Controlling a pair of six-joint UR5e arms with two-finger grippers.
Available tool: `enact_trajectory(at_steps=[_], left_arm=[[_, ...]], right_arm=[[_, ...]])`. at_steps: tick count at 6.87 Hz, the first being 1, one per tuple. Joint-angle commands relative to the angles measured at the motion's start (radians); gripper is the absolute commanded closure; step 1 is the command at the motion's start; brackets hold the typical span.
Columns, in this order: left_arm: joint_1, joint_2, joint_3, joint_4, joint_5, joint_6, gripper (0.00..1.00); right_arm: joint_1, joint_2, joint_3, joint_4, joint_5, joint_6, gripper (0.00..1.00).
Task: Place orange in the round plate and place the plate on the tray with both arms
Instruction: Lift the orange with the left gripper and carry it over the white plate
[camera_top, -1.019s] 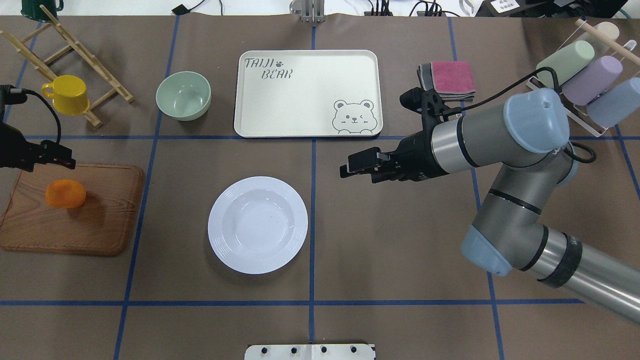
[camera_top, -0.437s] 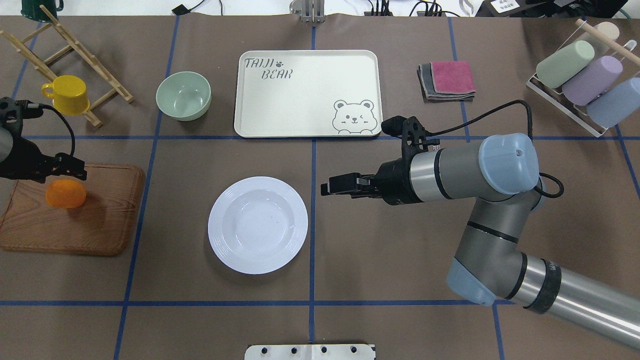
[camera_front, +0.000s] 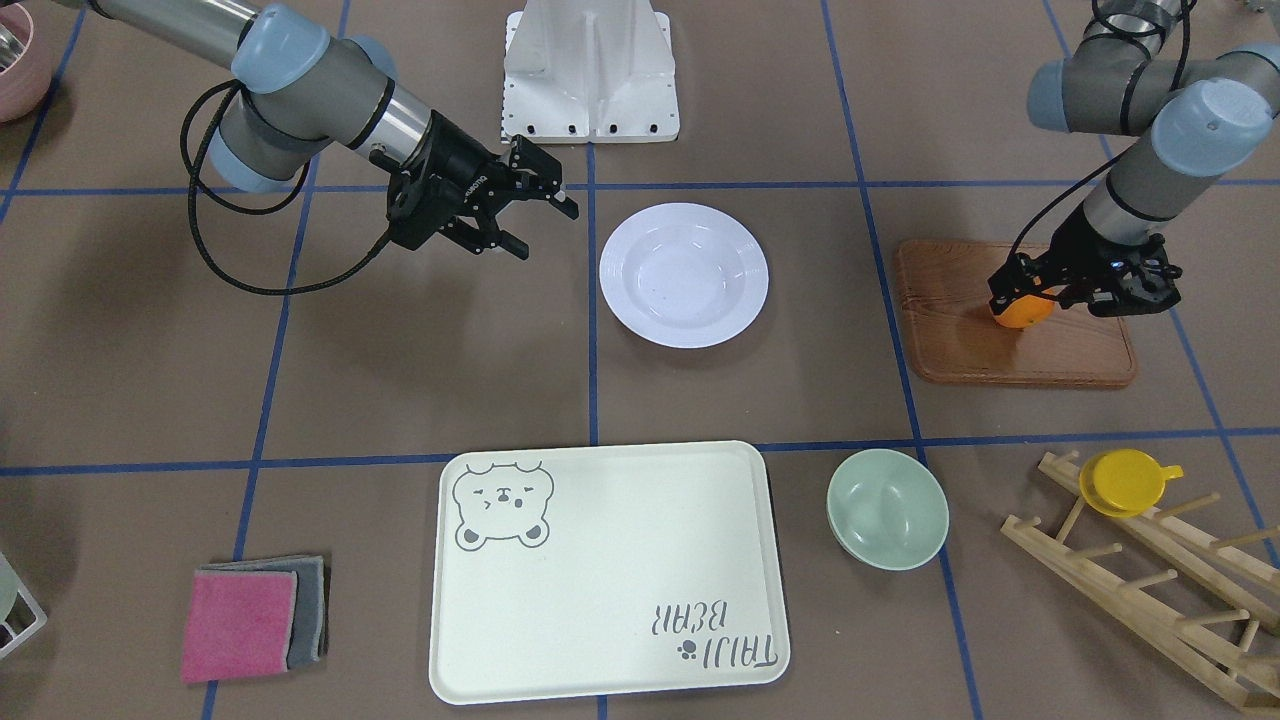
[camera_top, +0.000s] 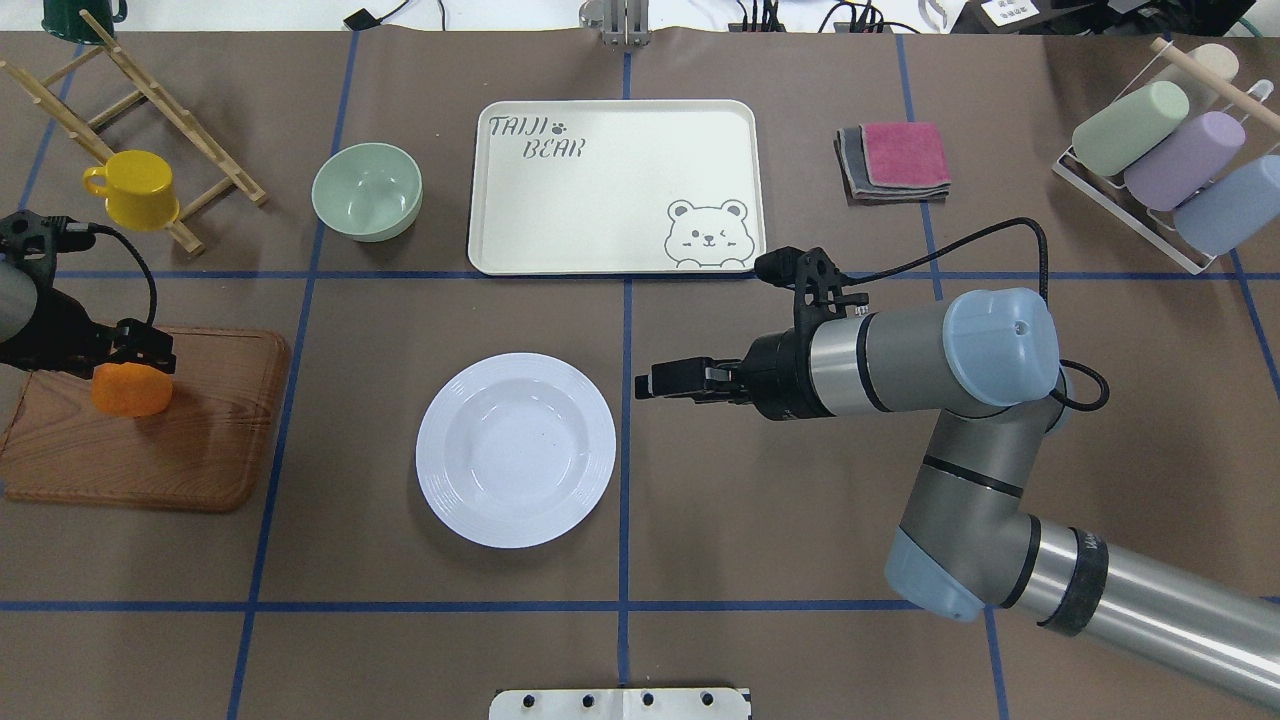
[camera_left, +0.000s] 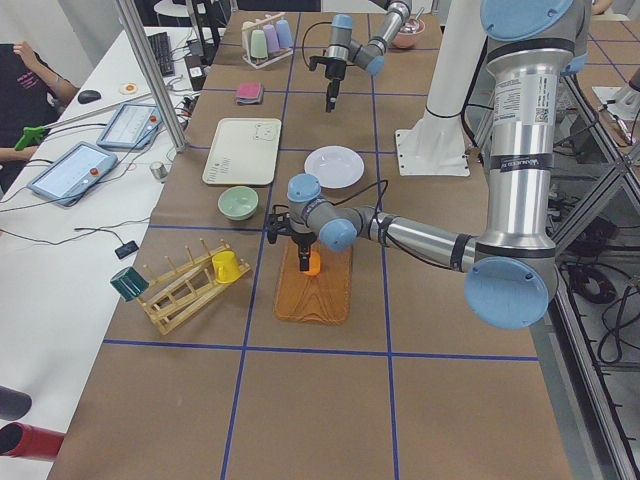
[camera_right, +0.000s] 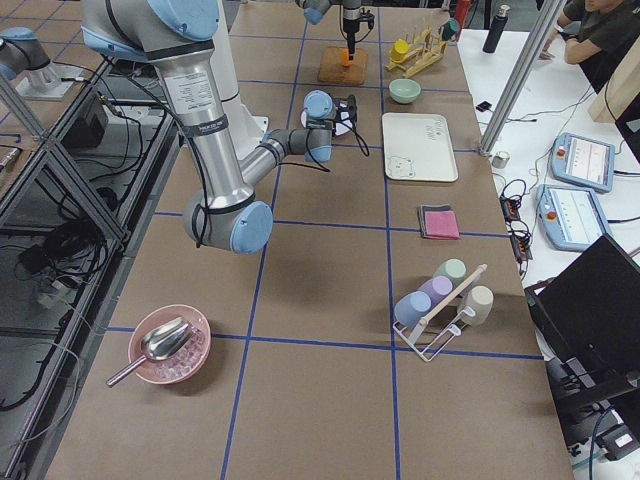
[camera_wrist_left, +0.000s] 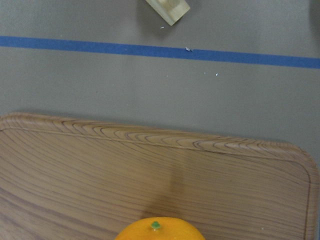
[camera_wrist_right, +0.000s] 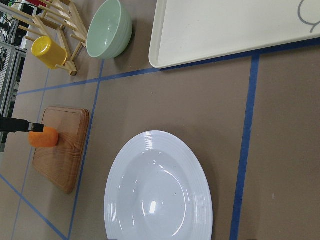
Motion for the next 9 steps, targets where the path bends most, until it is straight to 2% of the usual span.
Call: enact_trajectory(at_steps=[1, 4, 5, 7, 8, 9], left_arm=[[0.018, 0.0, 0.007, -0.001, -0.001, -0.001, 0.03], [0.03, 0.0, 0.007, 0.0, 0.0, -0.003, 0.2], [0.032, -0.001, -0.002, 0.0, -0.001, -0.013, 0.26], [0.033, -0.029, -0.046, 0.019, -0.012, -0.032, 0.29], [0.033, -0.099, -0.077, 0.083, -0.012, -0.089, 0.29], [0.052, -0.223, -0.083, 0.177, -0.012, -0.181, 0.29]], right_arm=[[-0.002, 0.002, -0.004, 0.001, -0.009, 0.0, 0.11], [-0.008, 0.051, -0.053, 0.01, -0.012, 0.0, 0.12], [-0.008, 0.052, -0.076, 0.055, -0.024, 0.0, 0.13], [-0.01, 0.075, -0.192, 0.222, -0.035, 0.0, 0.14], [-0.011, 0.086, -0.199, 0.228, -0.053, 0.0, 0.14], [-0.018, 0.092, -0.203, 0.231, -0.079, -0.001, 0.14]])
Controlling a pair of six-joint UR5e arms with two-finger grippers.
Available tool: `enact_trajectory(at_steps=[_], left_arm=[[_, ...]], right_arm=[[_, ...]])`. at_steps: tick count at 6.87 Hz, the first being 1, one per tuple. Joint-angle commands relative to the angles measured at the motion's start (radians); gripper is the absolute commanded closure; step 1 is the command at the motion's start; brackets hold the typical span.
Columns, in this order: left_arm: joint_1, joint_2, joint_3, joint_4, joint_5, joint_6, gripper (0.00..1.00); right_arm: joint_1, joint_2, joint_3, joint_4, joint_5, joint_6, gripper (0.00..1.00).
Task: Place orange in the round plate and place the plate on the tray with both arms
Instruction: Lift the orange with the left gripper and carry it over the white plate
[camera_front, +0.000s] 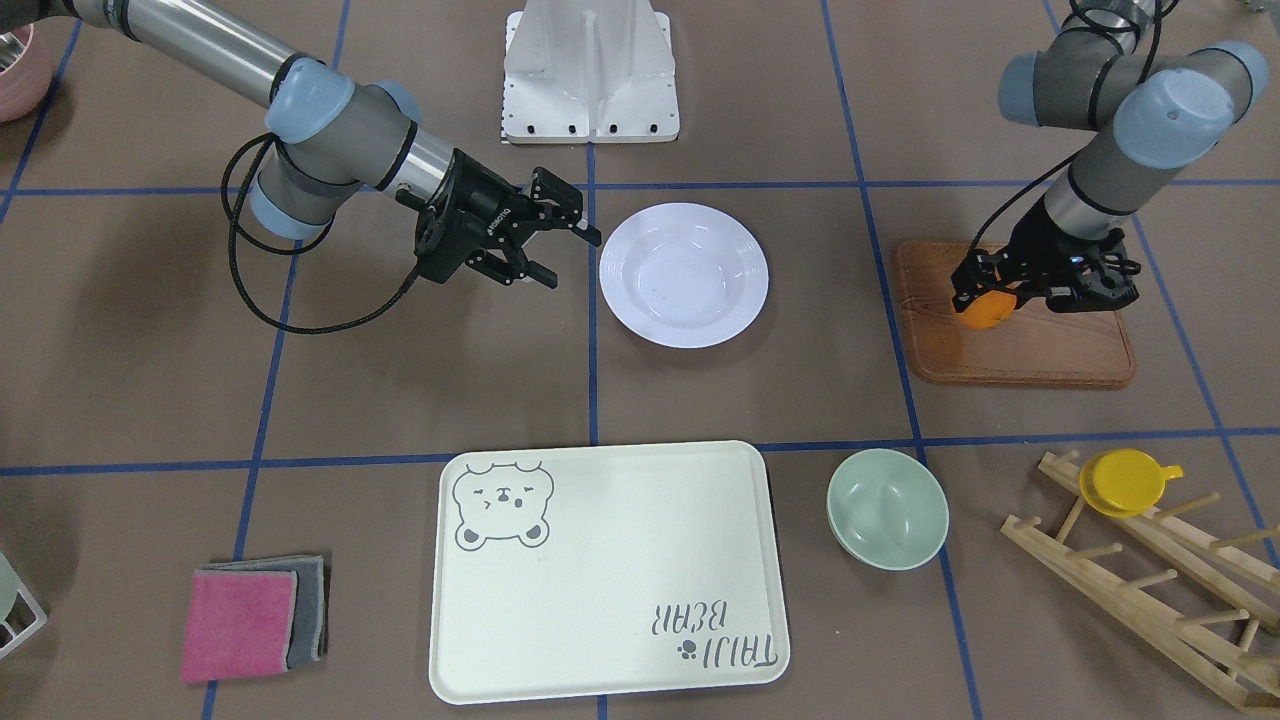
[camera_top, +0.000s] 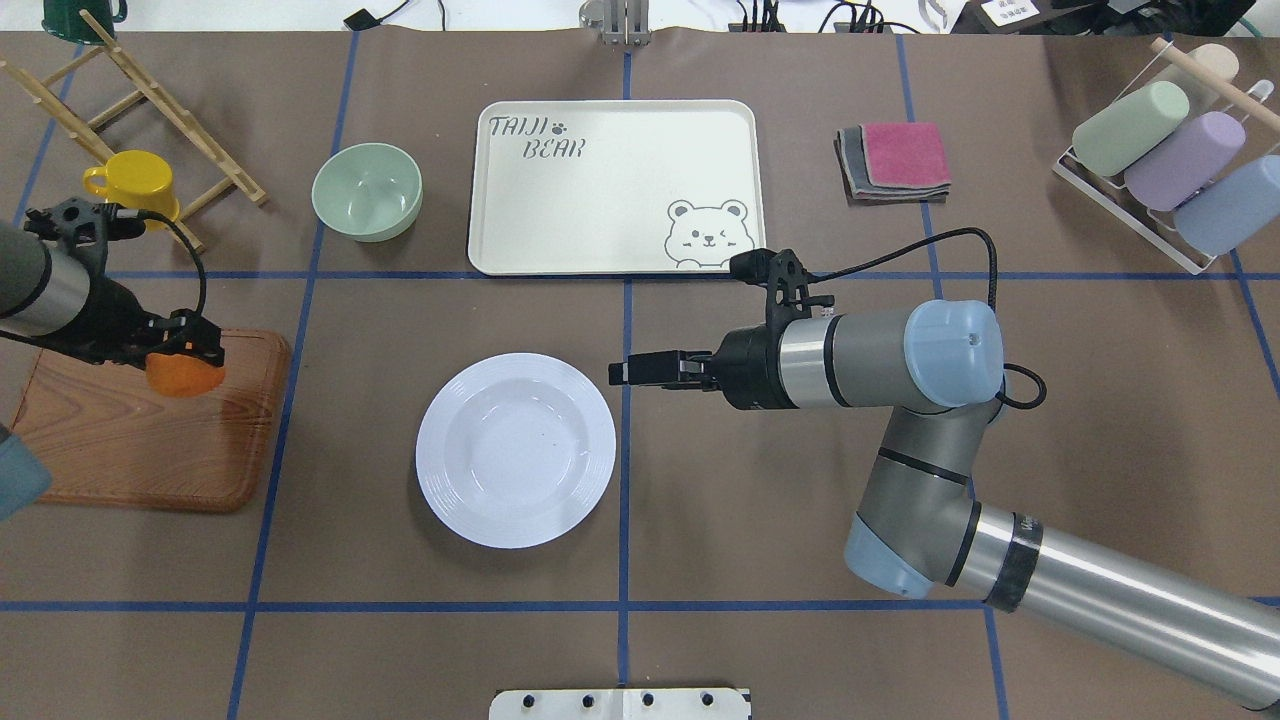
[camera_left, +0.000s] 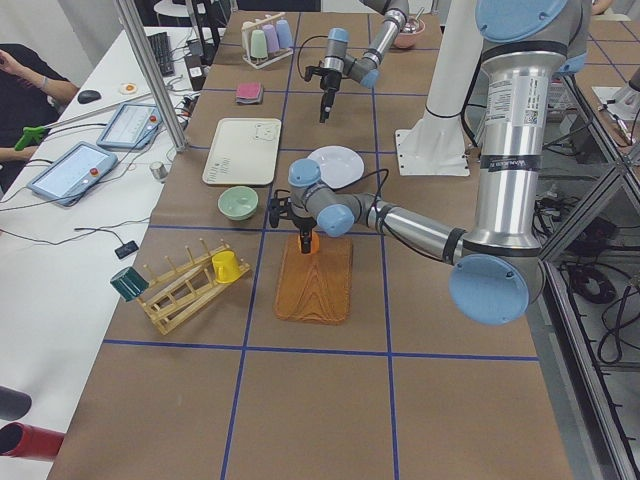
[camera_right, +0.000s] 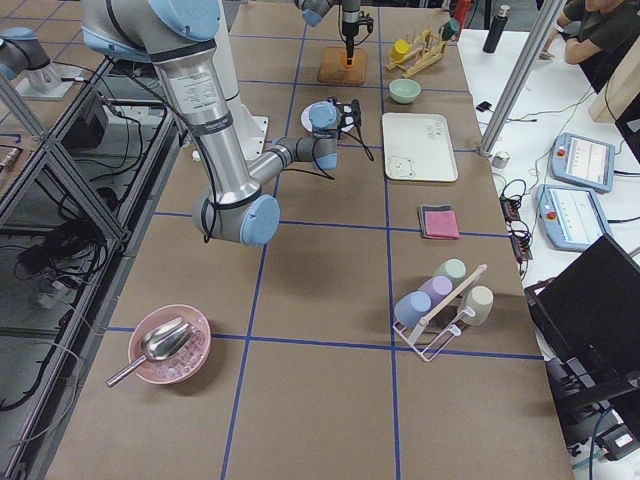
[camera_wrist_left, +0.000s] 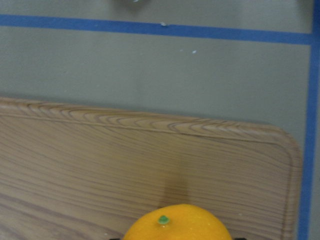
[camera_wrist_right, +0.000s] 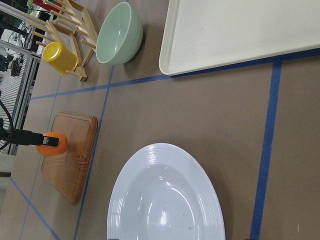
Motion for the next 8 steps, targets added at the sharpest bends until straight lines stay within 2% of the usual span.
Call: enact_trajectory(at_steps=[1, 2, 3, 4, 8], left_arm=[[0.076, -0.217, -0.017, 0.147, 0.007, -0.192, 0.29], [0.13, -0.312, -0.017, 0.198, 0.011, -0.295, 0.29], [0.2, -0.365, -0.017, 0.213, 0.057, -0.373, 0.29], [0.26, -0.384, -0.015, 0.213, 0.091, -0.415, 0.28], [0.31, -0.385, -0.015, 0.212, 0.096, -0.44, 0.28]], right_arm=[[-0.02, 0.022, -0.039, 0.02, -0.042, -0.006, 0.15], [-0.043, 0.028, -0.046, 0.018, -0.065, -0.006, 0.16], [-0.068, 0.027, -0.05, 0.015, -0.073, -0.006, 0.17], [-0.091, 0.025, -0.068, 0.015, -0.073, -0.006, 0.18], [-0.143, 0.028, -0.119, 0.006, -0.075, -0.01, 0.21]])
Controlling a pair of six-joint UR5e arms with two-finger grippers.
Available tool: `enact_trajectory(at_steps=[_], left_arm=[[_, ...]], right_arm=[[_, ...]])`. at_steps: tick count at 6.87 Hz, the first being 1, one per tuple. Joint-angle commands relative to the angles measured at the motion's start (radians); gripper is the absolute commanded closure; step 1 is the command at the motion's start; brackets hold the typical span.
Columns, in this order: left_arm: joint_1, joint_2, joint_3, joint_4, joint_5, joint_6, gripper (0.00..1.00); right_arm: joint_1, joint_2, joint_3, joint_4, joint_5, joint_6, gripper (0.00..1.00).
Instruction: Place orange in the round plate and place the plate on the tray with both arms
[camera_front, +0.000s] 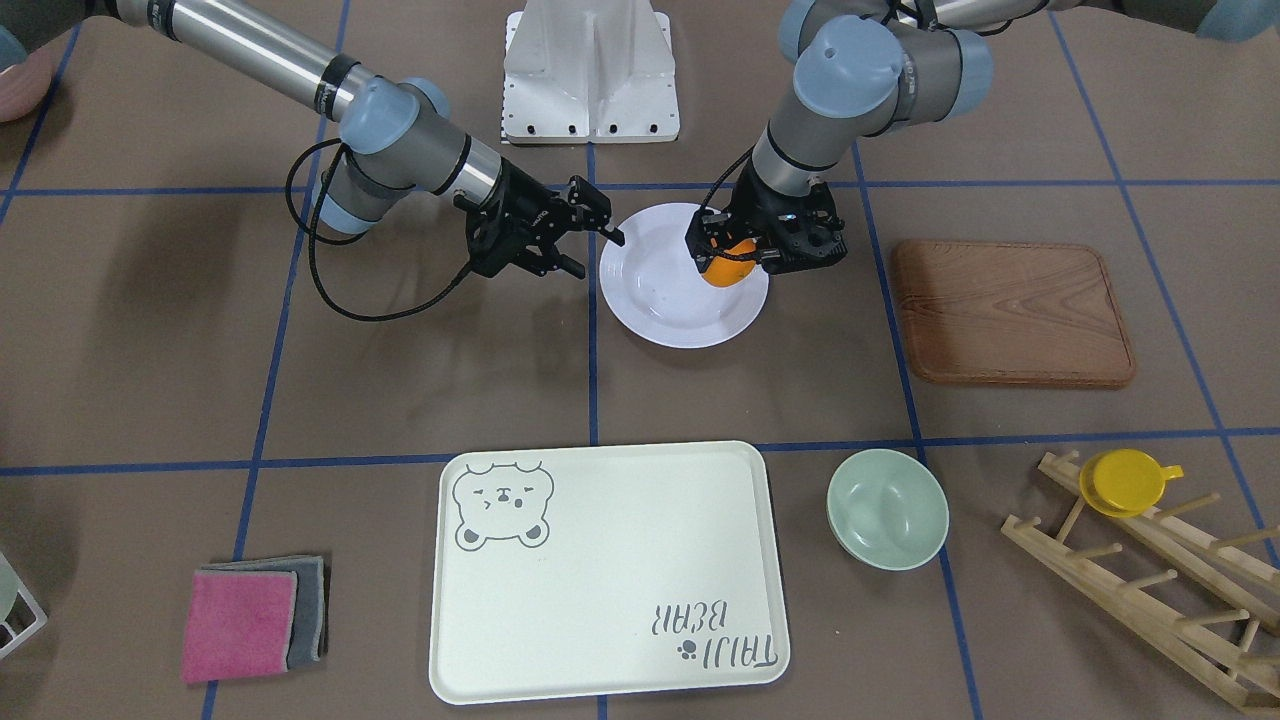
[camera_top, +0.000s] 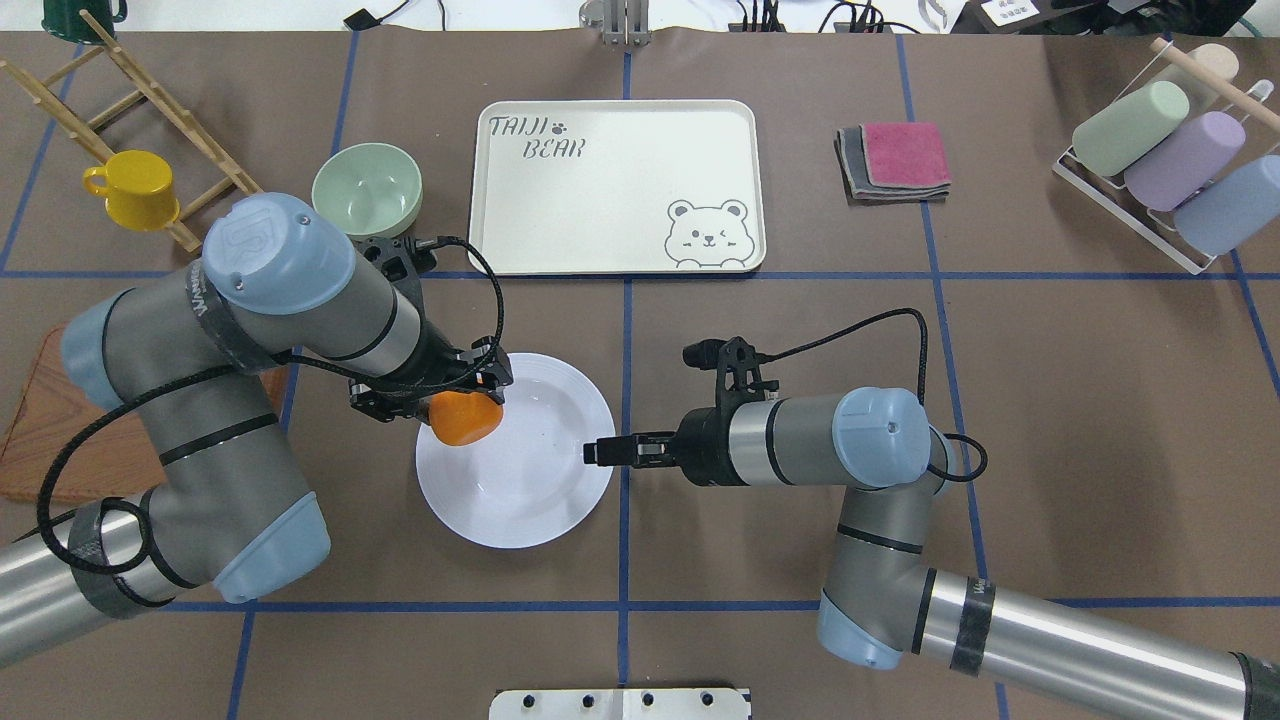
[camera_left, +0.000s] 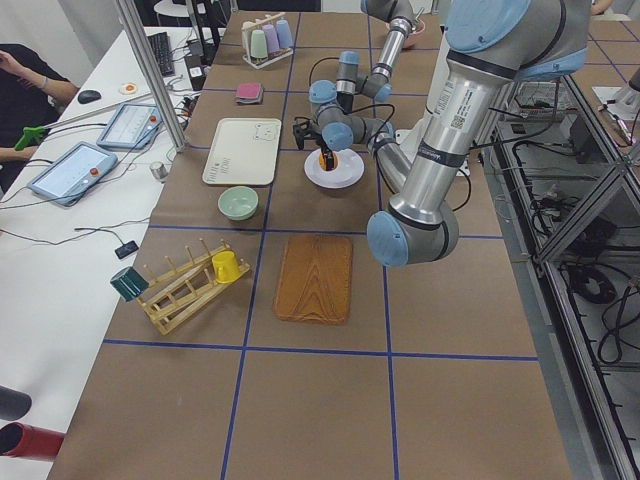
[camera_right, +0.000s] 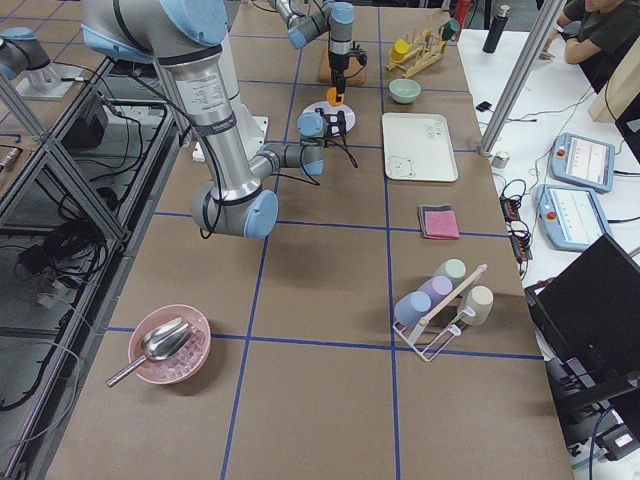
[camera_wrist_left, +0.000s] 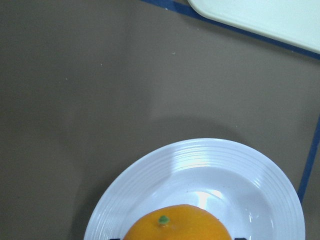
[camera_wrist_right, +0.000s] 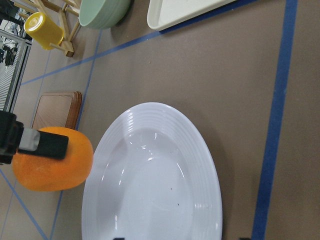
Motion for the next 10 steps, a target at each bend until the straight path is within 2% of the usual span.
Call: enact_trajectory(at_steps=[1, 3, 4, 7, 9, 10], left_arm=[[0.027, 0.001, 0.004, 0.0, 0.0, -0.006, 0.28], [0.032, 0.002, 0.006, 0.0, 0.0, -0.005, 0.28], [0.034, 0.006, 0.007, -0.002, 0.0, -0.005, 0.28], [0.054, 0.001, 0.027, -0.008, -0.001, -0.002, 0.28], [0.054, 0.001, 0.023, -0.008, -0.001, 0.004, 0.24], [0.052, 0.001, 0.023, -0.009, -0.001, 0.006, 0.06]], right_arm=[[-0.012, 0.018, -0.019, -0.001, 0.0, -0.001, 0.24], [-0.012, 0.03, -0.022, 0.002, 0.0, 0.004, 0.41], [-0.012, 0.032, -0.022, 0.001, 0.0, 0.004, 0.46], [-0.022, 0.083, -0.083, -0.001, -0.031, 0.004, 0.49], [-0.026, 0.087, -0.087, -0.001, -0.037, 0.007, 0.66], [-0.026, 0.085, -0.086, 0.002, -0.036, 0.007, 0.75]])
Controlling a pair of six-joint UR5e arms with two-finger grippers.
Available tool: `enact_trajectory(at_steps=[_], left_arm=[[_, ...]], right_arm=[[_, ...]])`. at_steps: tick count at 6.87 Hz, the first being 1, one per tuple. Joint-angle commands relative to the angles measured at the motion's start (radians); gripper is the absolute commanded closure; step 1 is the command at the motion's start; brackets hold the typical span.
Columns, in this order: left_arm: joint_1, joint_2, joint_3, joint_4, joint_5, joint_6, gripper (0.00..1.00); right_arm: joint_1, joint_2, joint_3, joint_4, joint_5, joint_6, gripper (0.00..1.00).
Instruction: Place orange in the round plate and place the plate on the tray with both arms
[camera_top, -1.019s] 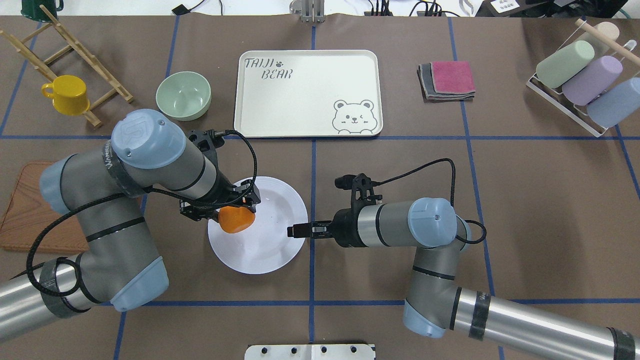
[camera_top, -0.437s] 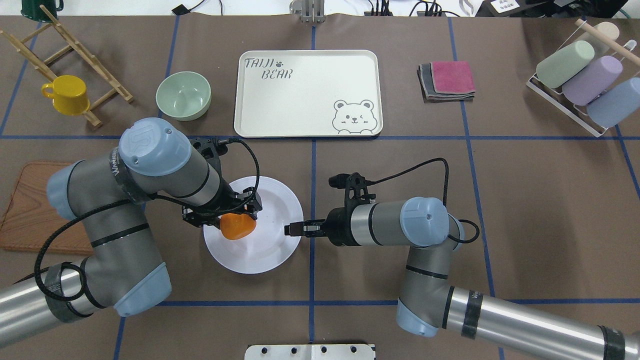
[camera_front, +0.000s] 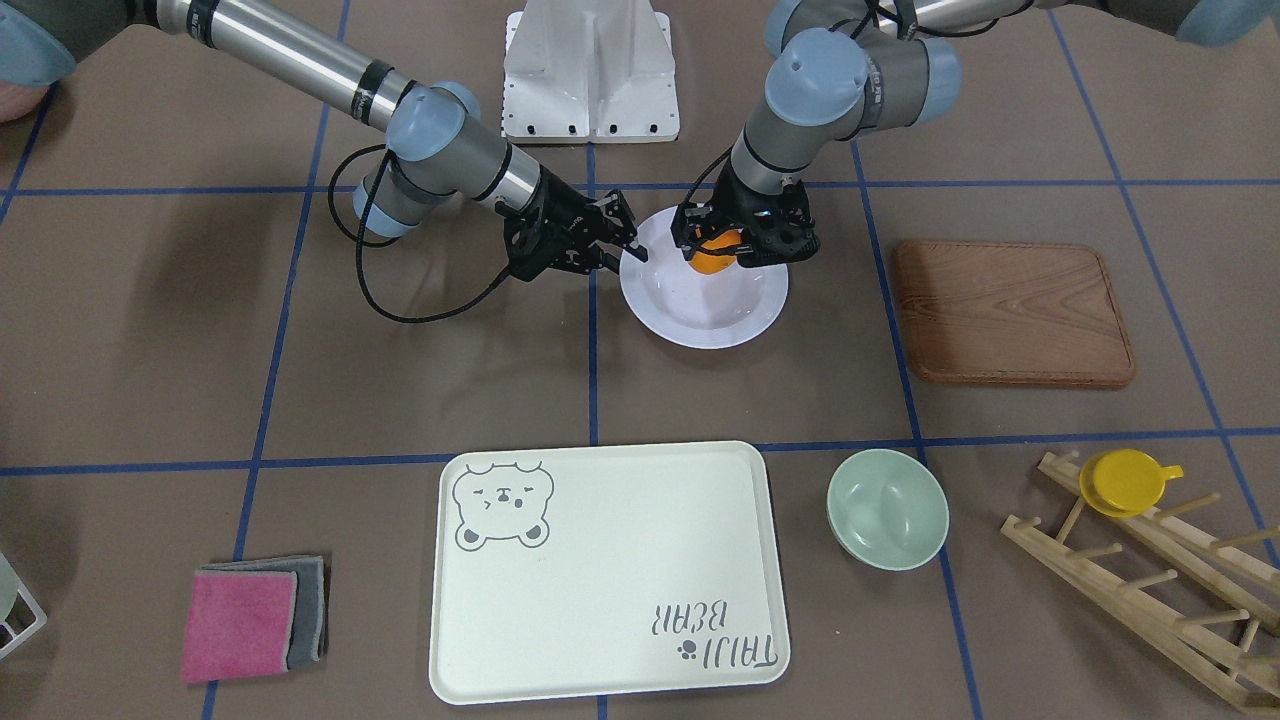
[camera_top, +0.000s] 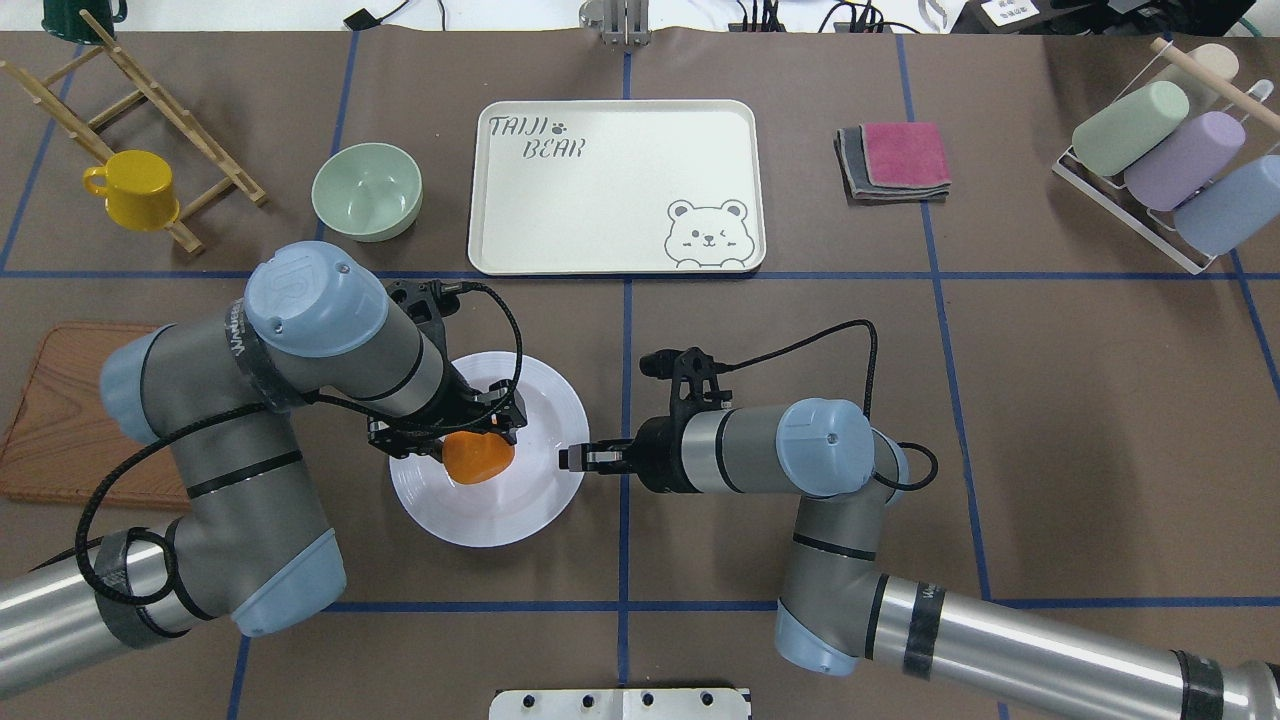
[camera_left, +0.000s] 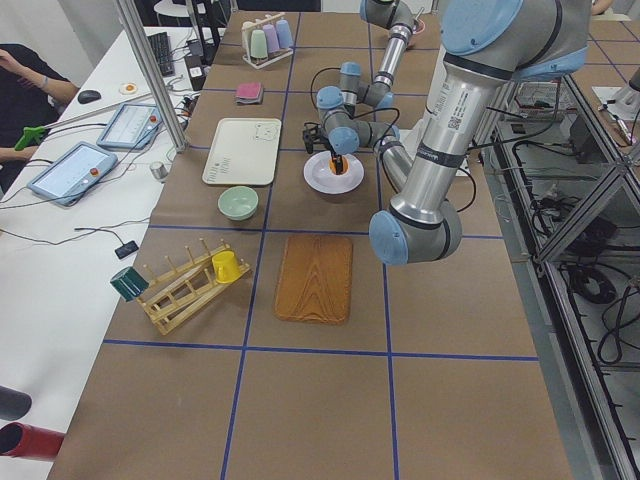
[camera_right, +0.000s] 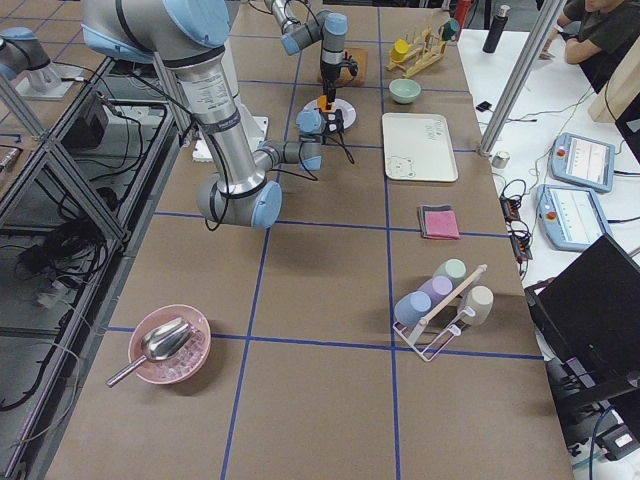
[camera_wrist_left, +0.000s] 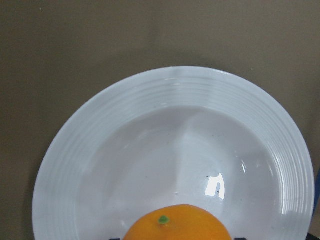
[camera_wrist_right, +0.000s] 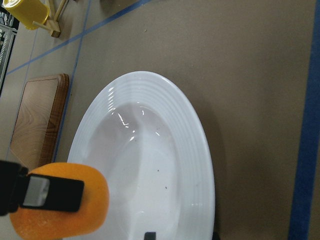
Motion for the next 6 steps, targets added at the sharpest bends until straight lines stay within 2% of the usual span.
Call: enact_trajectory(at_steps=[1, 3, 5, 6], left_arm=[[-0.001, 0.0, -0.007, -0.001, 0.0, 0.004, 0.03], [-0.012, 0.001, -0.036, 0.003, -0.002, 0.004, 0.03], [-0.068, 0.032, -0.134, 0.04, -0.026, 0.01, 0.03], [-0.087, 0.037, -0.215, 0.154, -0.046, 0.074, 0.03]], right_arm=[[-0.001, 0.0, -0.001, 0.002, 0.0, 0.001, 0.81], [0.001, -0.001, 0.002, 0.007, 0.001, 0.001, 0.82], [0.014, -0.004, 0.014, 0.009, 0.007, 0.008, 0.82], [0.025, -0.012, 0.034, 0.007, 0.023, 0.02, 0.84]])
